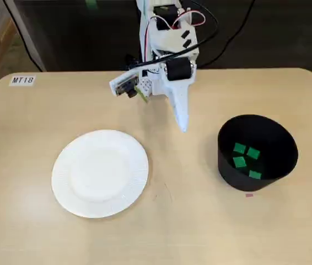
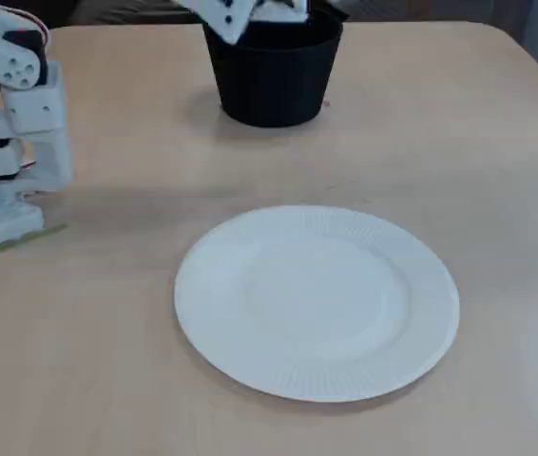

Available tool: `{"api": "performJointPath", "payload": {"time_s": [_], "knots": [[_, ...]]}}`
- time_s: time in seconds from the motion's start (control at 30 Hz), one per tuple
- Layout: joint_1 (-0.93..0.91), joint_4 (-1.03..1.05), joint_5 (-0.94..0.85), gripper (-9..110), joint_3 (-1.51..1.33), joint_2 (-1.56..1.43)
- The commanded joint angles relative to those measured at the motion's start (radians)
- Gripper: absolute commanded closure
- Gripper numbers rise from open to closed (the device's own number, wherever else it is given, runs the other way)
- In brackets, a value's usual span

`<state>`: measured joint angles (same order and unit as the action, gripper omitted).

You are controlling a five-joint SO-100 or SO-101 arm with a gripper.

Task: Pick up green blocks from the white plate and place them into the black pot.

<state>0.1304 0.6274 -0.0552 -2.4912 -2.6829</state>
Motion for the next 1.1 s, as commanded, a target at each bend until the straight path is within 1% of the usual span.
{"api": "performJointPath", "payload": {"time_s": [0.0,0.17,0.27,0.3,0.63,1.07], "knots": [[-0.031,-0.028,0.011,104,-0.138,-0.135],[-0.072,-0.029,0.037,104,-0.354,-0.345],[-0.080,0.044,0.052,104,-0.476,-0.545],[-0.083,0.069,0.058,104,-0.497,-0.571],[-0.046,0.143,0.028,104,-0.577,-0.571],[-0.052,0.109,-0.005,103,-0.588,-0.571]]}}
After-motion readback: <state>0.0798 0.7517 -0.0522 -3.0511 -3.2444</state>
